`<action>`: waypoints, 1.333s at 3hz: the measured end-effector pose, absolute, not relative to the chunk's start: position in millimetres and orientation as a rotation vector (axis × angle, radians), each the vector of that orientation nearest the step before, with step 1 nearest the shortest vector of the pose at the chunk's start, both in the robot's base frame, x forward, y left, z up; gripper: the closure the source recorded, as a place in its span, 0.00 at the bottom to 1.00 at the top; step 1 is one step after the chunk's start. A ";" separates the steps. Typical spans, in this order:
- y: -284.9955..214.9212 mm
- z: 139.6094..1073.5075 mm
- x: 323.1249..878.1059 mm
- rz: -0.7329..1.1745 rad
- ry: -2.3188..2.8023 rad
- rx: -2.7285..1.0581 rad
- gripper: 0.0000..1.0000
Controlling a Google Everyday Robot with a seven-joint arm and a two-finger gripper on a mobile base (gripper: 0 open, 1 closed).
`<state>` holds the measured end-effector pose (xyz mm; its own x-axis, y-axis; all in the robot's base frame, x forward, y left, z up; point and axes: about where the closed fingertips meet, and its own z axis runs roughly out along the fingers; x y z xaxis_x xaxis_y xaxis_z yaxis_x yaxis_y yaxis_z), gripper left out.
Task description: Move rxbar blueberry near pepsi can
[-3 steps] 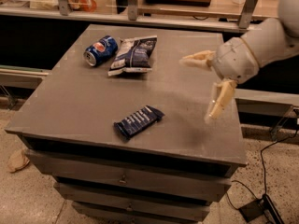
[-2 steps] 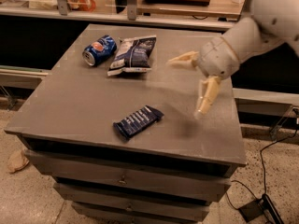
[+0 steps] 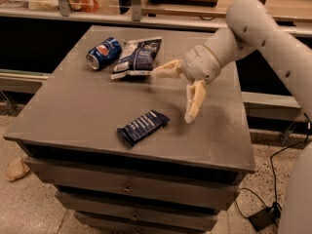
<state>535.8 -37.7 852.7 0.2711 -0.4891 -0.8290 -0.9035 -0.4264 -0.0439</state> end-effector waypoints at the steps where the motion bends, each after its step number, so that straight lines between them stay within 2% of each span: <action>1: -20.5 842.5 529.0 1.075 1.202 -2.058 0.00; 4: -13.9 824.9 497.3 1.088 1.189 -2.108 0.00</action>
Offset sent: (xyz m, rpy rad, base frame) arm -0.0444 0.0248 -0.0216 -0.0230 -0.0014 0.1508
